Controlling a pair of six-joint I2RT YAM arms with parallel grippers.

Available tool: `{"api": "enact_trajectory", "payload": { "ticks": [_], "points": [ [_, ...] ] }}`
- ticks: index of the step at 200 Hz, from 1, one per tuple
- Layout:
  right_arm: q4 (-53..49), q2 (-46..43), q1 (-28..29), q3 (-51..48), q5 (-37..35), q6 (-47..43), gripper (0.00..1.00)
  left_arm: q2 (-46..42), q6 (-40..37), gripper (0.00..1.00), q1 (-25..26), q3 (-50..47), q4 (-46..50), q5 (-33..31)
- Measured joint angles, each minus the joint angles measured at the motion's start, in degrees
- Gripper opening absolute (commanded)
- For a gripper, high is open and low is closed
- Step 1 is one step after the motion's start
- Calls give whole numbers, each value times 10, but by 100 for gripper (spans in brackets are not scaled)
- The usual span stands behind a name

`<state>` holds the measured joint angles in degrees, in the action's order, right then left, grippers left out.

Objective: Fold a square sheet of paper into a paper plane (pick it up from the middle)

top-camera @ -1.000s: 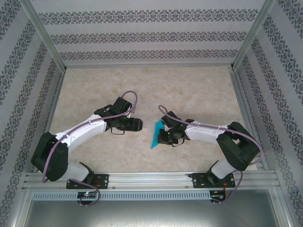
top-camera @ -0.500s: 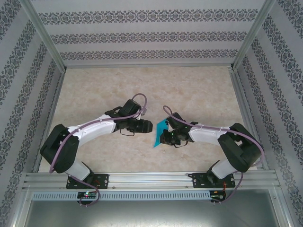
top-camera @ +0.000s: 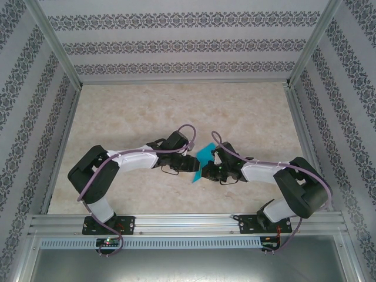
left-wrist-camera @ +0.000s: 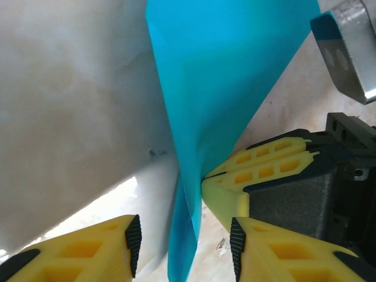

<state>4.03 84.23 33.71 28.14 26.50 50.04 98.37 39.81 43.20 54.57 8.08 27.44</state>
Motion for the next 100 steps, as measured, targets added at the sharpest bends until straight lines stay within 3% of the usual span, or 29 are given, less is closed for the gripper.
{"api": "enact_trajectory", "payload": {
  "ticks": [100],
  "points": [
    [42,-21,-29,-14,31,24,12,41,7,24,7,4,-21,10]
  ]
}}
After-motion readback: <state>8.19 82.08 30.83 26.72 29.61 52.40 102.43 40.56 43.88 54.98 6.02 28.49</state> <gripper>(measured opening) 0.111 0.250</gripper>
